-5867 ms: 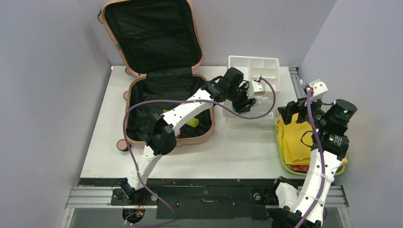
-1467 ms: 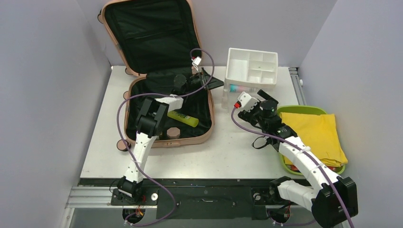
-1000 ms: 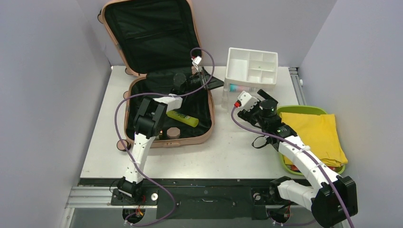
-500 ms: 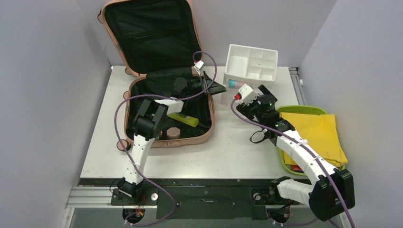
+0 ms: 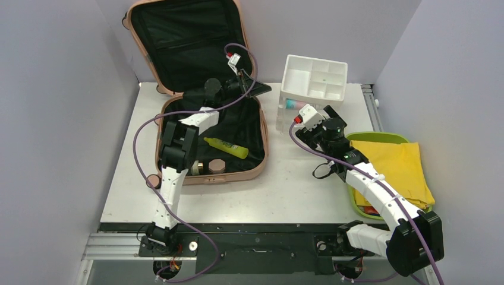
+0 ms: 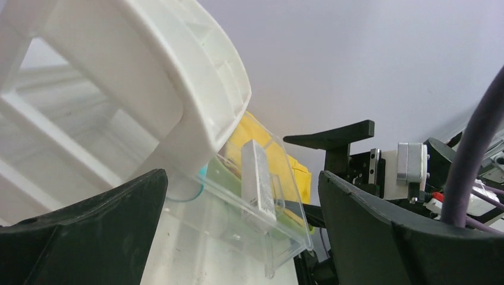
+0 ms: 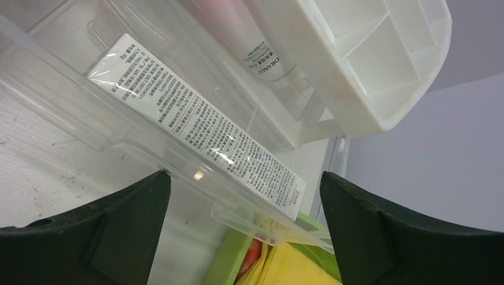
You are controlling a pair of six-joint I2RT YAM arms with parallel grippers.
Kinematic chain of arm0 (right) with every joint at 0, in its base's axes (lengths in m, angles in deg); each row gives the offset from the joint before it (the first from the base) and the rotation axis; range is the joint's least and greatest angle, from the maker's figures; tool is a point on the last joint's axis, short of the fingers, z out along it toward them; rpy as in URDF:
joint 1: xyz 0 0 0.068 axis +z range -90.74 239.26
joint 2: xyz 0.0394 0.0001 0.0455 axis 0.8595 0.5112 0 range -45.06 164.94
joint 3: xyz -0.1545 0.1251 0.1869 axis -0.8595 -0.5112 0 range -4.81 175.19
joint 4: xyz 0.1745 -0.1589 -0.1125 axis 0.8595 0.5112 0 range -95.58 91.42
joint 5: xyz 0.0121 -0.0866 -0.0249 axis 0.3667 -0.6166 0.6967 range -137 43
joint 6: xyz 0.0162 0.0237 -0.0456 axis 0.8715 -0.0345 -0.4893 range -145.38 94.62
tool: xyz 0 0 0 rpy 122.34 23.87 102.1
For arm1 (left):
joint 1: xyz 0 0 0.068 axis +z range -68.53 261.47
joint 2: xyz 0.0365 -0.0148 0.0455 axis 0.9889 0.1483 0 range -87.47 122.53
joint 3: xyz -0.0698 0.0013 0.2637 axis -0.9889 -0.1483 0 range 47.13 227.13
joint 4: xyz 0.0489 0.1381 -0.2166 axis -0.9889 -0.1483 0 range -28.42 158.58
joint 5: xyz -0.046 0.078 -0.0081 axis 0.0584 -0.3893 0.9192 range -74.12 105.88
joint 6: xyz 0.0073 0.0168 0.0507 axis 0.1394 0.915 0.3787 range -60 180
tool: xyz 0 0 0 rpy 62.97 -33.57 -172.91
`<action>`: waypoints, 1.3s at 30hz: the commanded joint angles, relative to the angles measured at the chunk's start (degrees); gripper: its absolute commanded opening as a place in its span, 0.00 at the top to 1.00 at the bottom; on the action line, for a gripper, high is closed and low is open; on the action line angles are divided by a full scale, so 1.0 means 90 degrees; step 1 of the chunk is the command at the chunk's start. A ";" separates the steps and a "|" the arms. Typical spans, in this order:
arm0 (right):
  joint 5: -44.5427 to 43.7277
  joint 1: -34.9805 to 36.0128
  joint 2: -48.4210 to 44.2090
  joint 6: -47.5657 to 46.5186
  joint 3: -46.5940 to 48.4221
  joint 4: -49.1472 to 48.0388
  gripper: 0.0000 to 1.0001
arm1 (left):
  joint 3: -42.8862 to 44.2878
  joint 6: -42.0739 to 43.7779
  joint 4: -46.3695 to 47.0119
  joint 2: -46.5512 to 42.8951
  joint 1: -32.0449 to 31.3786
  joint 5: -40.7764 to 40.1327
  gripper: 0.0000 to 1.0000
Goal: Open, take out, and arrange the luggage
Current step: Close the drawer of the storage box.
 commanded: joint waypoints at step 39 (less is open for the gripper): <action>0.0122 0.0126 0.0102 0.0384 0.0089 -0.0943 0.10 | 0.3947 0.7493 -0.9092 -0.0029 -0.1617 -0.5726 0.50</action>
